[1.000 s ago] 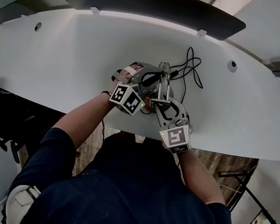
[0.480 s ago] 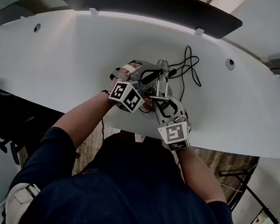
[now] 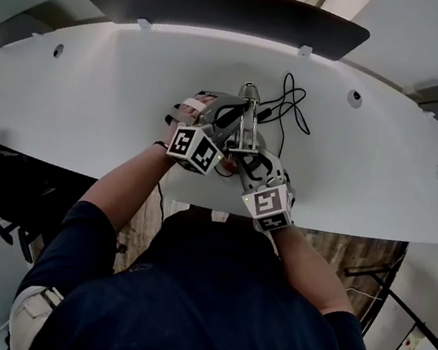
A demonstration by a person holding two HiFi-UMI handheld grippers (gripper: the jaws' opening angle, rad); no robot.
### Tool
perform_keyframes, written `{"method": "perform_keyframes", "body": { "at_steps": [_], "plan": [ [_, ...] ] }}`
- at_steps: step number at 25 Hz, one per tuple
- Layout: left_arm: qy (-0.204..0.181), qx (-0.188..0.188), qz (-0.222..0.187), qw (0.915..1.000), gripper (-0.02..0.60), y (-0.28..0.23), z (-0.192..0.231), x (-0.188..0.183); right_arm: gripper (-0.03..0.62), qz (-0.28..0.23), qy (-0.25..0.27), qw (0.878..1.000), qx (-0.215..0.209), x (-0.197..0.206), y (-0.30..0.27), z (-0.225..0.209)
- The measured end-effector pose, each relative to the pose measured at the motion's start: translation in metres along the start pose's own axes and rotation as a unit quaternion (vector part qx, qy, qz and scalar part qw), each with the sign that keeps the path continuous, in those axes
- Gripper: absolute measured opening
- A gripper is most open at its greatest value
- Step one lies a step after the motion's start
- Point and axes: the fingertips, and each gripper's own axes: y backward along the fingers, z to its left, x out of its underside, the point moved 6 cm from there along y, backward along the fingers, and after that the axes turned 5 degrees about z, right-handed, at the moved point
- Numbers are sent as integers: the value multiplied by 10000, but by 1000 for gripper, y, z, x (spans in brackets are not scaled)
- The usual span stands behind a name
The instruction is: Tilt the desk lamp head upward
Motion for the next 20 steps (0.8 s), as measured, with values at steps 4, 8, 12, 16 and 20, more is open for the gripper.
{"method": "perform_keyframes", "body": {
  "at_steps": [4,8,12,16,20],
  "plan": [
    [-252,-438,-57,9987,49,9,24,-17,141,87,-73,9999,-10,-2,0,-1],
    [-855,-611,-82,9944,58,17,35,-31,141,154,-215,9997,-14,-4,2,-1],
    [-1187,-744,-134,9900,67,26,42,-40,141,188,-213,9996,8,-4,2,0],
    [-1459,-910,-160,9850,78,36,49,-52,143,270,-238,9993,36,-6,3,1],
    [-1695,-1003,-129,9803,89,46,51,-61,143,319,-258,9991,66,-7,2,2]
  ]
}}
